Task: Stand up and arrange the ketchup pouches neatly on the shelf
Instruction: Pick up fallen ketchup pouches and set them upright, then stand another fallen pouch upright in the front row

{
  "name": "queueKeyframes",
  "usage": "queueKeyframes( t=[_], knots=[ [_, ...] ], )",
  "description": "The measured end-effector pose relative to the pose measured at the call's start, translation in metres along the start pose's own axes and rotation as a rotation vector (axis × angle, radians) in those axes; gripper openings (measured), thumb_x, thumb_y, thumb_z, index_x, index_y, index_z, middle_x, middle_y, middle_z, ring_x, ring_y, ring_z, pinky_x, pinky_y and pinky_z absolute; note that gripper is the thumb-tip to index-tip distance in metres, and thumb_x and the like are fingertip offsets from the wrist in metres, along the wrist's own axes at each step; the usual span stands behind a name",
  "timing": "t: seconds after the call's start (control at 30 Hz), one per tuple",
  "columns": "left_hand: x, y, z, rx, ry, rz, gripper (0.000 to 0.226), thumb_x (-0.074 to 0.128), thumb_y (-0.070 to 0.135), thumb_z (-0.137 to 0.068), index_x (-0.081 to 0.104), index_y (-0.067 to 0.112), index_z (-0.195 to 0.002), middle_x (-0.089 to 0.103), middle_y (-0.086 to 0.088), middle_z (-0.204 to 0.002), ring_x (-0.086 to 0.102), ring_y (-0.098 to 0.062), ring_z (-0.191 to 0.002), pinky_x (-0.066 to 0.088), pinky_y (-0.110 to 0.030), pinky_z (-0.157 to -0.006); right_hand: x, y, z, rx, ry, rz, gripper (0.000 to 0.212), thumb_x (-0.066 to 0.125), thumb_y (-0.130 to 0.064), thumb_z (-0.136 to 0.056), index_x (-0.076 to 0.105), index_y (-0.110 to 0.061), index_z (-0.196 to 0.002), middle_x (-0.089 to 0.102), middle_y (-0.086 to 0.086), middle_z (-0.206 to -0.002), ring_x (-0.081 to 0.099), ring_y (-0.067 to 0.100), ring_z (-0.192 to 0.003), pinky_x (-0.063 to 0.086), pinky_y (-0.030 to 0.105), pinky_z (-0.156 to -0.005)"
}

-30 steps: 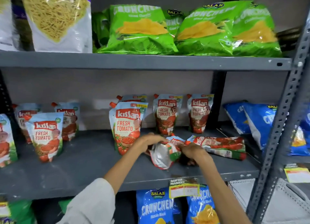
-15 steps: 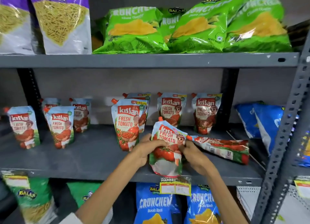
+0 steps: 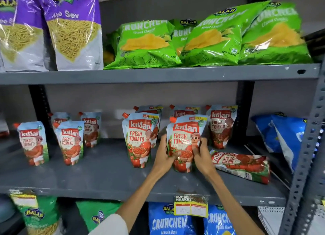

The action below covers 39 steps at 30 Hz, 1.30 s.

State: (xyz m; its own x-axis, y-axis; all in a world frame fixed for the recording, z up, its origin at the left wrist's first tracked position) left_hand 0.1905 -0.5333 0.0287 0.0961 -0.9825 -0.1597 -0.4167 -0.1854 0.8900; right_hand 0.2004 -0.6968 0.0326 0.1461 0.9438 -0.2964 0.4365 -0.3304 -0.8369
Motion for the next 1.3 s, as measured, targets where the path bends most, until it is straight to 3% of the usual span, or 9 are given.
queueKeyframes(
  t=[0.13,0.27,0.37,0.47,0.67,0.83,1.03,1.2,1.3],
  knots=[
    [-0.004,-0.015,-0.009,0.015,0.001,0.008,0.067,0.080,0.011,-0.080,0.043,0.047,-0.123,0.061,0.010,-0.127,0.062,0.003,-0.115,0.055,-0.031,-0.099,0.004,0.006,-0.007,-0.034,-0.017,0.064,0.016,0.038,-0.003,-0.100,0.030,-0.013,-0.110,0.055,0.004,-0.114,0.058,0.006,-0.093,0.052,0.008,-0.066],
    [-0.003,-0.015,-0.005,0.022,0.015,-0.094,0.071,0.081,0.023,-0.080,0.038,0.042,-0.134,0.058,0.012,-0.131,0.057,-0.001,-0.124,0.052,-0.042,-0.105,0.004,0.016,-0.012,-0.024,-0.023,0.075,0.012,0.040,-0.012,-0.102,0.032,-0.014,-0.111,0.060,0.005,-0.113,0.064,0.016,-0.097,0.058,0.032,-0.079],
    [-0.006,-0.002,0.019,0.074,0.295,-0.335,0.093,0.077,0.053,-0.073,0.027,0.026,-0.146,0.041,0.003,-0.146,0.049,-0.012,-0.131,0.047,-0.037,-0.106,-0.008,0.019,-0.010,0.018,-0.060,0.113,0.019,0.048,-0.012,-0.098,0.040,-0.017,-0.115,0.066,0.008,-0.116,0.065,0.020,-0.106,0.056,0.042,-0.090],
    [0.009,0.016,0.048,0.145,0.446,-0.300,0.068,0.076,0.043,-0.081,0.038,0.020,-0.133,0.044,-0.001,-0.129,0.056,-0.018,-0.110,0.050,-0.023,-0.085,-0.042,0.016,-0.013,0.015,0.046,0.236,0.013,0.052,-0.007,-0.095,0.056,-0.011,-0.106,0.071,0.012,-0.096,0.069,0.025,-0.088,0.059,0.039,-0.073],
    [0.122,0.011,0.058,-0.346,0.064,0.146,0.019,0.071,0.025,-0.088,0.055,0.022,-0.100,0.065,-0.003,-0.082,0.065,-0.016,-0.061,0.055,-0.030,-0.050,-0.100,0.023,-0.028,0.101,0.024,0.507,0.021,0.054,-0.007,-0.087,0.067,-0.023,-0.082,0.073,0.011,-0.095,0.068,0.029,-0.096,0.055,0.036,-0.084],
    [0.201,0.029,0.065,-0.951,-0.255,0.704,0.041,0.067,0.032,-0.092,0.050,0.008,-0.119,0.053,-0.029,-0.127,0.060,-0.038,-0.104,0.059,-0.047,-0.069,-0.143,0.043,-0.034,0.354,-0.220,0.933,0.020,0.050,-0.022,-0.089,0.062,-0.013,-0.103,0.064,0.013,-0.117,0.061,0.033,-0.105,0.052,0.042,-0.090],
    [0.229,0.023,0.051,-0.920,-0.205,0.674,0.054,0.065,0.041,-0.091,0.049,0.008,-0.130,0.058,-0.029,-0.128,0.066,-0.035,-0.087,0.060,-0.043,-0.058,-0.155,0.052,-0.026,0.500,-0.522,1.007,0.013,0.052,-0.020,-0.091,0.050,-0.009,-0.099,0.060,0.007,-0.088,0.059,0.021,-0.078,0.048,0.032,-0.063],
    [0.224,0.013,0.053,-0.838,-0.158,0.498,0.008,0.060,0.014,-0.096,0.057,0.006,-0.097,0.068,-0.020,-0.091,0.069,-0.029,-0.076,0.060,-0.039,-0.067,-0.158,0.060,-0.026,0.501,-0.350,0.868,0.020,0.050,-0.021,-0.090,0.052,-0.015,-0.108,0.064,0.010,-0.121,0.061,0.028,-0.101,0.046,0.035,-0.075],
    [0.221,0.010,0.052,-0.740,-0.102,0.499,0.023,0.053,-0.003,-0.093,0.055,0.005,-0.115,0.070,-0.021,-0.101,0.070,-0.032,-0.078,0.064,-0.036,-0.061,-0.165,0.065,-0.026,0.481,-0.155,0.811,0.021,0.044,-0.023,-0.089,0.054,-0.017,-0.106,0.062,0.013,-0.123,0.054,0.037,-0.116,0.044,0.046,-0.092]
  ],
)
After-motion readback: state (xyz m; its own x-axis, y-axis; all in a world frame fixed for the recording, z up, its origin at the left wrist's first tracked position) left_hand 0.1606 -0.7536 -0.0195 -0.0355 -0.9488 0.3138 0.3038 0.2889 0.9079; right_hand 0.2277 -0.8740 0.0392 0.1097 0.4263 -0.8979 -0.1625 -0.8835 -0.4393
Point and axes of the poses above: each hand's wrist, its own z-axis away from the middle knuckle, its own x-axis out of the palm, y = z × x, the point moved 6 cm from there along -z, towards the middle knuckle
